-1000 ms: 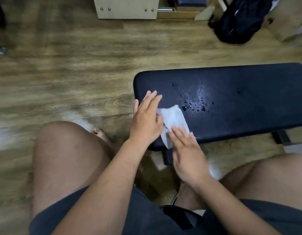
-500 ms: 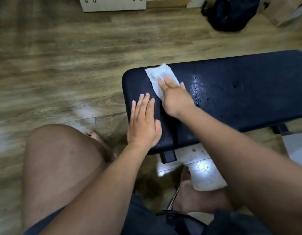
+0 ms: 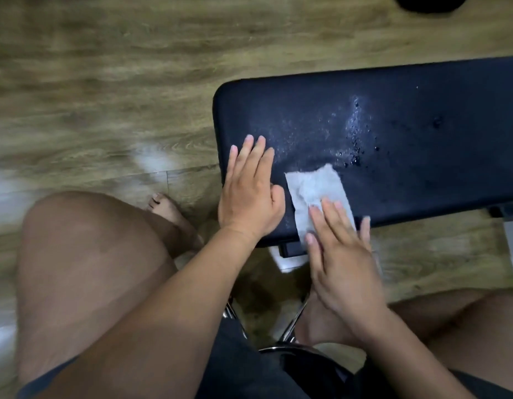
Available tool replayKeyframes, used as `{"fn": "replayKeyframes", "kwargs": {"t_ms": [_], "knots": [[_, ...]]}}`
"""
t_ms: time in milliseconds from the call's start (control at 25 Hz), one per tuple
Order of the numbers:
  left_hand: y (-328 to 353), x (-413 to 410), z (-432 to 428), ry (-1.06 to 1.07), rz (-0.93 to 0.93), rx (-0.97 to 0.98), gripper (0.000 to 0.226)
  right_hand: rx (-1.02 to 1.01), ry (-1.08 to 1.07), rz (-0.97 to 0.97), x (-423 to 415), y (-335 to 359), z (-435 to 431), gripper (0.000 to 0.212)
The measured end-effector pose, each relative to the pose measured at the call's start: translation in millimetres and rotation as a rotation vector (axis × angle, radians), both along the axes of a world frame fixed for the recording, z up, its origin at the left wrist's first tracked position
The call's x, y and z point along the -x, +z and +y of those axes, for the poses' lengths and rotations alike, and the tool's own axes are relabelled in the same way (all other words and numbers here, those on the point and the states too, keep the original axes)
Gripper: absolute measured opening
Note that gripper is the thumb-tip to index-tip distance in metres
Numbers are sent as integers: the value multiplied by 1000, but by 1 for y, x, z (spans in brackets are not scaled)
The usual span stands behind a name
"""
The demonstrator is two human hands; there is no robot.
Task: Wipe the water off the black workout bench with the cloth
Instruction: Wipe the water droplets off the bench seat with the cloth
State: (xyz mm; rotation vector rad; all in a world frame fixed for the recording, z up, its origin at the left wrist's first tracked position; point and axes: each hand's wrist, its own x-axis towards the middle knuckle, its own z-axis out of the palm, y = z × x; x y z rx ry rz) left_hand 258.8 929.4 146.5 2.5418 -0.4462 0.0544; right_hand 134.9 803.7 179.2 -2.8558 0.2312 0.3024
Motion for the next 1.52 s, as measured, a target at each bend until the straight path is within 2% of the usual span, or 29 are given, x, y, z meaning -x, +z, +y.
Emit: {"fn": "replayKeyframes", "kwargs": {"t_ms": [160,240,320,400,480,560,640,760,920,1000,1080,1160,1280,1400,1520], "knots": [[-1,-2,0,4,-28,-1,67,137,90,5,-121,-8,-17,53],[0,-2,-2,10,-28,5,68,135,80,42,-185,-5,-25,54],[-1,-2,-3,16,-26,5,69,117,63,36,-213,-1,-21,55],[-3,0,-1,19,-25,1,70,86,44,-25,-185,-4,-16,51],[-1,-1,0,17,-5,-7,70,64,56,-130,-110,-2,-12,46],[0,-1,1,16,-2,-13,70,27,81,-129,-41,2,-15,44],[-2,-1,0,7,-24,1,69,30,83,-109,-10,1,-18,44],[-3,0,0,15,-28,43,69,113,123,-108,-36,-10,-15,45],[0,1,0,47,-67,125,66,50,162,-42,-157,-11,-7,48],[-2,2,-1,46,-108,139,61,38,151,-30,-186,-8,-6,48],[-6,3,1,52,-113,150,60,51,177,-69,-155,-10,-7,48],[-8,1,3,38,-100,142,59,34,196,-87,-81,-7,-5,49],[-10,-2,3,1,-107,2,55,57,181,15,7,0,-13,55],[-11,0,1,-28,-123,-34,51,110,201,64,-18,4,-17,57],[-11,-1,2,5,-122,-4,51,127,163,35,-116,-1,-25,53]]}}
